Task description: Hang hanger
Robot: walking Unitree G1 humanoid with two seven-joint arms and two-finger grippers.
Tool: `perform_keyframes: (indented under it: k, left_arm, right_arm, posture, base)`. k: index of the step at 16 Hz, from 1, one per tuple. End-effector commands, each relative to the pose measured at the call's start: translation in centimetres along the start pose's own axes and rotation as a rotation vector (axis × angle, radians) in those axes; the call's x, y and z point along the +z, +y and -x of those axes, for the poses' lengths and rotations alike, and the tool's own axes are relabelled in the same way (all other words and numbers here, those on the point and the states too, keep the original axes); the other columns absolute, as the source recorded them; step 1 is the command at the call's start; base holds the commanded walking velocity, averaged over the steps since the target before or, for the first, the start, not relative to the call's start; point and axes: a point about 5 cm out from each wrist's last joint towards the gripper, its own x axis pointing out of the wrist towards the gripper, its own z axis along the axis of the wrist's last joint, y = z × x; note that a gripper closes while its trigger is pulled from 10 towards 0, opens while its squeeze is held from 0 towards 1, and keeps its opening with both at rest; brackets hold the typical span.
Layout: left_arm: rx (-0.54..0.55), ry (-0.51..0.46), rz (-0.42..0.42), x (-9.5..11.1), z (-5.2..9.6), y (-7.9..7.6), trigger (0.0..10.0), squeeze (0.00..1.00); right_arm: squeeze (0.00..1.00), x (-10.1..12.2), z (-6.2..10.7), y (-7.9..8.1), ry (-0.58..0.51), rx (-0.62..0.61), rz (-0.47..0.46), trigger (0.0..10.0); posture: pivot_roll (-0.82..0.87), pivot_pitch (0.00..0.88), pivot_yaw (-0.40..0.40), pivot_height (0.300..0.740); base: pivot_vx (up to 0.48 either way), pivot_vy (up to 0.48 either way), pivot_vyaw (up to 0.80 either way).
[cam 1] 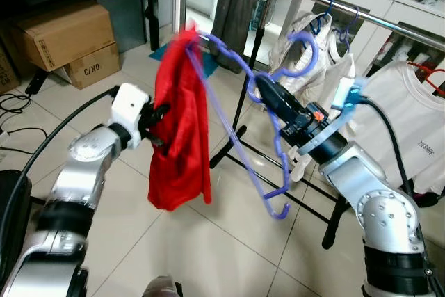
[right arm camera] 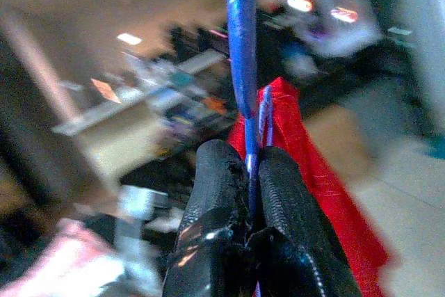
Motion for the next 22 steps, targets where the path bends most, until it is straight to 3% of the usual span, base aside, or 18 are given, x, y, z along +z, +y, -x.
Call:
perform_keyframes:
  k: [1,2,6,9,12,15,18,19,22]
  left_arm:
    - [-0.006,-0.044,-0.01,1.2,0.2,0.1,0.0,0.0]
    - [0.026,-0.072,-0.026,2.1,1.2,0.6,0.0,0.0]
    - [0.085,-0.08,-0.05,2.7,1.8,1.2,0.0,0.0]
    - [0.071,-0.074,-0.065,3.3,0.6,0.6,0.0,0.0]
    - [0.006,-0.073,-0.095,3.8,-1.1,-0.4,0.0,0.0]
    - [-0.106,-0.048,-0.131,3.8,-2.4,-1.8,0.0,0.0]
    - [-0.184,-0.05,-0.15,4.2,-2.8,-2.8,0.0,0.0]
    - [-0.199,-0.055,-0.168,4.6,-2.8,-3.0,0.0,0.0]
    - [-0.245,-0.102,-0.162,6.1,-2.3,-3.9,0.0,0.0]
  right_arm:
    - [0.0,0.2,0.2,-0.9,0.004,-0.077,0.057,10.0]
    - [0.0,-0.5,0.3,-1.6,0.041,-0.149,0.073,10.0]
    - [0.0,-1.3,0.1,-1.7,0.073,-0.184,0.064,10.0]
    - [0.0,-4.2,-0.5,0.2,0.234,-0.083,0.054,10.0]
    - [0.0,-6.3,-0.4,0.3,0.366,-0.105,-0.021,10.0]
    - [0.0,-7.4,-0.5,0.3,0.431,-0.112,-0.096,10.0]
    - [0.0,-8.3,-0.2,-0.6,0.492,-0.204,-0.146,10.0]
    - [0.0,-8.7,0.0,-1.4,0.51,-0.286,-0.154,10.0]
    - [0.0,-8.8,-0.1,-2.7,0.484,-0.428,-0.149,10.0]
  posture:
    - [0.04,0.0,-0.092,0.74]
    - [0.05,0.0,-0.092,0.74]
    - [0.06,0.0,-0.098,0.74]
    - [0.06,0.0,-0.098,0.74]
    - [0.06,0.0,-0.1,0.74]
    - [0.06,0.002,-0.091,0.74]
    - [0.06,0.005,-0.086,0.74]
    - [0.06,0.007,-0.082,0.74]
    - [0.06,0.011,-0.076,0.74]
  base:
    - [0.0,0.0,0.0]
    - [0.0,0.0,0.0]
    - [0.0,0.0,0.0]
    - [0.0,0.0,0.0]
    - [0.0,0.0,0.0]
    - [0.0,0.0,0.0]
    - [0.0,0.0,0.0]
    - [0.0,0.0,0.0]
    - [0.0,0.0,0.0]
